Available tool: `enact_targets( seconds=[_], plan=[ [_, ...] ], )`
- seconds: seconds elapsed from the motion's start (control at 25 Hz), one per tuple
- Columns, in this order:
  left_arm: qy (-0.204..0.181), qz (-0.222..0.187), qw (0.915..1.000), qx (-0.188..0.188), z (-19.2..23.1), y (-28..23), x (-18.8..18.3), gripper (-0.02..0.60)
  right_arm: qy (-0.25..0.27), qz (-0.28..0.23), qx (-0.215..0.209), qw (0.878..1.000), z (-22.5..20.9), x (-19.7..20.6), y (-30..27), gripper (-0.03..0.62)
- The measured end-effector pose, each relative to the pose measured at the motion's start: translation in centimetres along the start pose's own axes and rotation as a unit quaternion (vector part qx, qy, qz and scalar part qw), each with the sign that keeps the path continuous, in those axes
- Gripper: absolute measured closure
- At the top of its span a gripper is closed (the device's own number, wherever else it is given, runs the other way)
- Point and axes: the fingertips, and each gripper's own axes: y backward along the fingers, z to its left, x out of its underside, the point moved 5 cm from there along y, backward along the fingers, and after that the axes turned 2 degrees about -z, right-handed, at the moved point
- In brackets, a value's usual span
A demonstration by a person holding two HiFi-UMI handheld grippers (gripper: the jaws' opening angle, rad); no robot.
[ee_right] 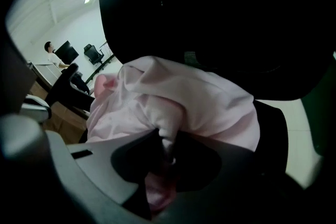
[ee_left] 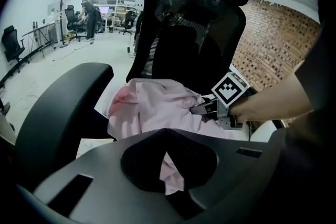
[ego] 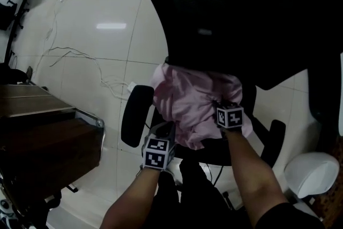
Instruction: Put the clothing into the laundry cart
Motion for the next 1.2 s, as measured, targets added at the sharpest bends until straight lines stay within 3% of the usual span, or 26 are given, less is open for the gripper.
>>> enact_targets(
  seconds=[0.16,0.4,0.68,1.2],
  plan=[
    [0.003,-0.019,0.9998,-0.011,0.5,1.2,-0.6,0.581,-0.04,-0.069,-0.029,0.996,0.5,-1.3,2.8,0.497],
    [-0.009,-0.049,0.9986,-0.015,-0.8,4.8,-2.4,0.581,-0.053,-0.133,-0.064,0.988,2.8,-2.2,8.2,0.497],
    [-0.027,-0.094,0.995,-0.023,-1.4,10.4,-3.9,0.581,-0.052,-0.212,-0.092,0.971,6.5,-6.1,15.4,0.497],
    [-0.044,-0.197,0.9767,-0.074,1.3,27.9,-4.9,0.581,-0.027,-0.344,-0.122,0.931,15.6,-12.3,32.5,0.501]
  ],
)
